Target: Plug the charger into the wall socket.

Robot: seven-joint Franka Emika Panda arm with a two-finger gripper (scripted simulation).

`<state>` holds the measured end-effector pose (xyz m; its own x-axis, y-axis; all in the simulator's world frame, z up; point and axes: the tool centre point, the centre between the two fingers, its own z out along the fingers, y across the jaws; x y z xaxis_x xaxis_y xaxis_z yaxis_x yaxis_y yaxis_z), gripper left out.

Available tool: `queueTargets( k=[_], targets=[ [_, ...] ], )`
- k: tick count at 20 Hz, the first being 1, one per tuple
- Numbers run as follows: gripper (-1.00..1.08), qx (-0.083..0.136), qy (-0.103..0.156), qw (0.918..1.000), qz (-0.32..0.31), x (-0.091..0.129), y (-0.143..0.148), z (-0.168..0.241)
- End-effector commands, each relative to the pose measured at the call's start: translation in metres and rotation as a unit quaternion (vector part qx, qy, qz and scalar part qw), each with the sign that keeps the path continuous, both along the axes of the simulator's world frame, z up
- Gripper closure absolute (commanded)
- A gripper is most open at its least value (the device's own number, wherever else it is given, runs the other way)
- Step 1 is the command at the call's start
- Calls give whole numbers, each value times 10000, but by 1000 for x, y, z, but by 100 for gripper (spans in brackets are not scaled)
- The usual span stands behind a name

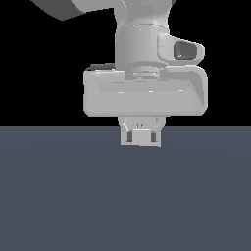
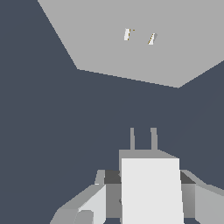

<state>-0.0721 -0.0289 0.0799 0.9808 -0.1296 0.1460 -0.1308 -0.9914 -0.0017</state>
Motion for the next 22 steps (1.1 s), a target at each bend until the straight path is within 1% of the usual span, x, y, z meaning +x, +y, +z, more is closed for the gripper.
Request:
queueTargets(
  k=[1,11,22],
  targets=[
    [108,-2,1,9997,-227,4,4,5],
    [108,-6,11,9965,-832,15,15,17],
    [108,-6,16,9951,-987,18,17,20]
  ],
)
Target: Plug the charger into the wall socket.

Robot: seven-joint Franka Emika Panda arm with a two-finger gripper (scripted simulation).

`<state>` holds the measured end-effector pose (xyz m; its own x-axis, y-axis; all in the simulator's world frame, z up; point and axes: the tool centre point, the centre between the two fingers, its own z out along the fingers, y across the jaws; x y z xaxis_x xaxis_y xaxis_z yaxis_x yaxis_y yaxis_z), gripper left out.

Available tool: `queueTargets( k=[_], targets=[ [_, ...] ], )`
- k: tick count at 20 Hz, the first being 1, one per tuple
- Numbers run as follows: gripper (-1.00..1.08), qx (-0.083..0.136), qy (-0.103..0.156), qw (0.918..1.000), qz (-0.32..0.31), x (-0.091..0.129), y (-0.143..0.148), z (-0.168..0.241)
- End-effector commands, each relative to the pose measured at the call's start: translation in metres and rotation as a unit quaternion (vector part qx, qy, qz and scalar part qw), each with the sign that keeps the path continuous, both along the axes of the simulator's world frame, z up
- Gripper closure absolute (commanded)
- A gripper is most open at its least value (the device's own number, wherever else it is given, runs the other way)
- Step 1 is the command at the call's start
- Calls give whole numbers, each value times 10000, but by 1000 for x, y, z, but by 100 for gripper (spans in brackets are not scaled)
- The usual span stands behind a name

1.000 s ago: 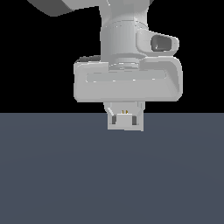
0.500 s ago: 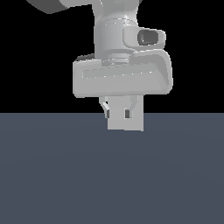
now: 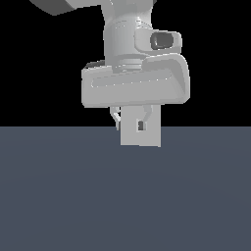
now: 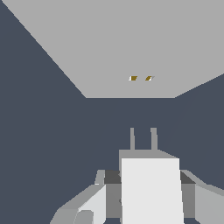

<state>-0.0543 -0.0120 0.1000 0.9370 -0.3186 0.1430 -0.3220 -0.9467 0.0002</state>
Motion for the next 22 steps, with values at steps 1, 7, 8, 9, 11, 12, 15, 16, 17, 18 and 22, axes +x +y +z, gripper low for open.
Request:
queueTargets(
  k=[1,7,8,9,11,12,15,16,17,18,22],
  targets=[
    [108,0,0,10000,-1,0,0,0],
    [108,2,0,10000,0,7,-2,0],
    [108,2,0,10000,0,9,-3,0],
    [108,2,0,10000,0,12,-4,0],
    [108,5,1,10000,0,19,-7,0],
    [108,5,1,10000,0,22,-8,0],
    [108,5,1,10000,0,34,-12,0],
    [108,5,1,10000,0,37,-13,0],
    [108,5,1,10000,0,40,-14,0],
    [108,5,2,10000,-2,42,-15,0],
    [108,5,2,10000,-2,47,-16,0]
  ],
)
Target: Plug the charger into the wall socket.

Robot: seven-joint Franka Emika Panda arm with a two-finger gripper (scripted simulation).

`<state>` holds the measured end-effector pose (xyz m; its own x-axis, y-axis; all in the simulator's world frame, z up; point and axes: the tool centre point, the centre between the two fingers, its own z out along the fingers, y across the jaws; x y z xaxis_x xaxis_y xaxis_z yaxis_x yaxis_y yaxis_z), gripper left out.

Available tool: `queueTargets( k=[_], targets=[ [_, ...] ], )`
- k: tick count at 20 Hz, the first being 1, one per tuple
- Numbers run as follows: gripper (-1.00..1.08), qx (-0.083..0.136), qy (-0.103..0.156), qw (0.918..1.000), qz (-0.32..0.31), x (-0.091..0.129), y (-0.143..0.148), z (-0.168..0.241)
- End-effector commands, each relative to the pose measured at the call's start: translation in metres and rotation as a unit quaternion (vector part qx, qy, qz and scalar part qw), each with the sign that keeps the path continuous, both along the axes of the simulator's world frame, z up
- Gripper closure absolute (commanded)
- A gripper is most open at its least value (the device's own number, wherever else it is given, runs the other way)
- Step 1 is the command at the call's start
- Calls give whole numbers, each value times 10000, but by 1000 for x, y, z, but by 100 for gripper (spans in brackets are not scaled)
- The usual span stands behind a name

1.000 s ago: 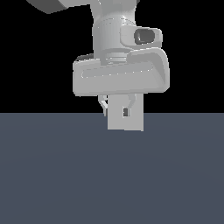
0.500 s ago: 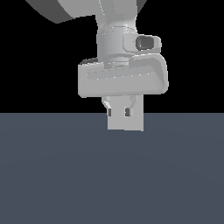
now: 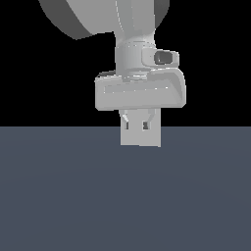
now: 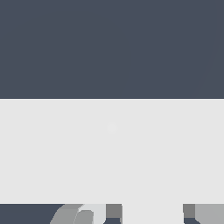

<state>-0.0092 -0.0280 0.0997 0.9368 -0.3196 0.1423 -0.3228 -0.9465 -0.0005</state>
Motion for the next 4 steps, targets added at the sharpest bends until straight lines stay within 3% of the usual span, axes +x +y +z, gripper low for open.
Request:
queueTargets(
  k=[1,4],
  targets=[
    [108,-1,-1,10000,1,3,-1,0],
    [108,-1,-1,10000,1,3,0,0]
  ],
)
